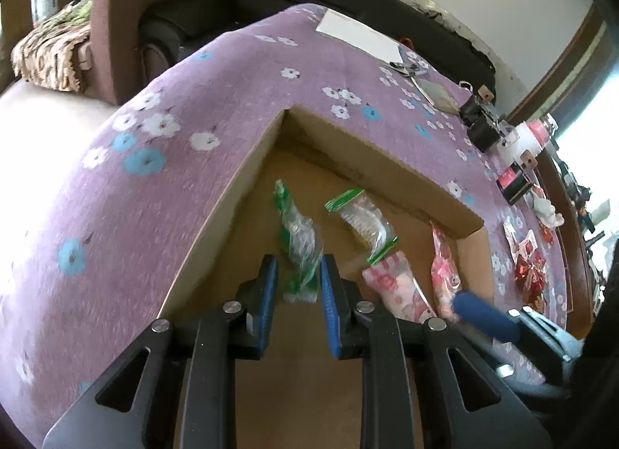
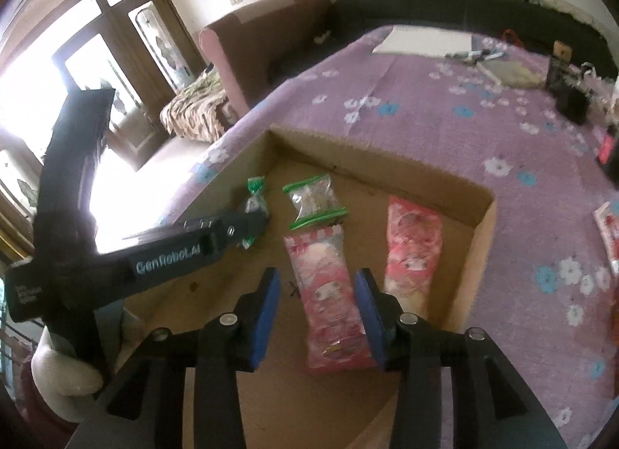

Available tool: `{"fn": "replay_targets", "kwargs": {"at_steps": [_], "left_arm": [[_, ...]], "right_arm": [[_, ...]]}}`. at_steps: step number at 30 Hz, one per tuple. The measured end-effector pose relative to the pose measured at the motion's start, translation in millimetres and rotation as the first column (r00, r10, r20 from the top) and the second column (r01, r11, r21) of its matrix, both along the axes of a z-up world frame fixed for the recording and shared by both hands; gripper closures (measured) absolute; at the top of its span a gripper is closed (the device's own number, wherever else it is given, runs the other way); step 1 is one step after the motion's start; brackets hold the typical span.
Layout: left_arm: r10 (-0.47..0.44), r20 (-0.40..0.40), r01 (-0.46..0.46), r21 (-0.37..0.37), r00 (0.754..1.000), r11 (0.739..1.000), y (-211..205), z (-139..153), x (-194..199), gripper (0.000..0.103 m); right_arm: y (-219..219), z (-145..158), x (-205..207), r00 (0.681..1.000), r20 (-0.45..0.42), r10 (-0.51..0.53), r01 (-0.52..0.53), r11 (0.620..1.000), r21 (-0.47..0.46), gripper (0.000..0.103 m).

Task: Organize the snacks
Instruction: 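Carry both packets into the box and release them from both grippers, then grasp a red candy packet with the right gripper while the left grasps a brown packet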

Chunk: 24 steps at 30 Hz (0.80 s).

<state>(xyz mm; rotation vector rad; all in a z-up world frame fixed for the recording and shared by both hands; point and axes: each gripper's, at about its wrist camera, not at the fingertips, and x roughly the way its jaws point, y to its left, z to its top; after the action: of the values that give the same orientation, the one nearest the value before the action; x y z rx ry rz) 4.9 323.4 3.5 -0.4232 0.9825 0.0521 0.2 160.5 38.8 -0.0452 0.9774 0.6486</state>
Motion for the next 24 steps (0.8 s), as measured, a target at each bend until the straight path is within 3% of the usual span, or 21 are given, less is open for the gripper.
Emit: {"fn": "replay_targets", "kwargs": {"at_steps": [5,11,14,17,21,24], "left_arm": [[0.044,0.017,-0.044,-0.038,0.999,0.998,5,0,-16,0.083],[0.063,0.064,-0.062,-0.013,0.996,0.998,6,9,-20,0.083],[0.096,0.111,-0.093,-0.034,0.989,0.995,10,22,-29,0.083],[0.122,0.144,-0.112,-0.073,0.982,0.991,9,40,-43,0.082],[0.108,0.204,-0.086,-0.113,0.973,0.99,-14,69,-66,0.041],[0.037,0.249,-0.011,-0.106,0.968,0.994,-45,87,-80,0.039]], "right_arm": [[-24,21,-6,0.999,0.021,-0.031,0.03,0.997,0.067,0.06],[-100,40,-14,0.987,0.05,-0.155,0.147,0.98,0.137,0.051],[-156,41,-14,0.965,0.051,-0.258,0.248,0.958,0.146,0.05],[-218,39,-10,0.924,0.032,-0.381,0.373,0.916,0.147,0.05],[-297,31,-3,0.847,-0.003,-0.532,0.526,0.837,0.151,0.048],[-327,21,2,0.814,-0.029,-0.58,0.577,0.803,0.15,0.048]]}}
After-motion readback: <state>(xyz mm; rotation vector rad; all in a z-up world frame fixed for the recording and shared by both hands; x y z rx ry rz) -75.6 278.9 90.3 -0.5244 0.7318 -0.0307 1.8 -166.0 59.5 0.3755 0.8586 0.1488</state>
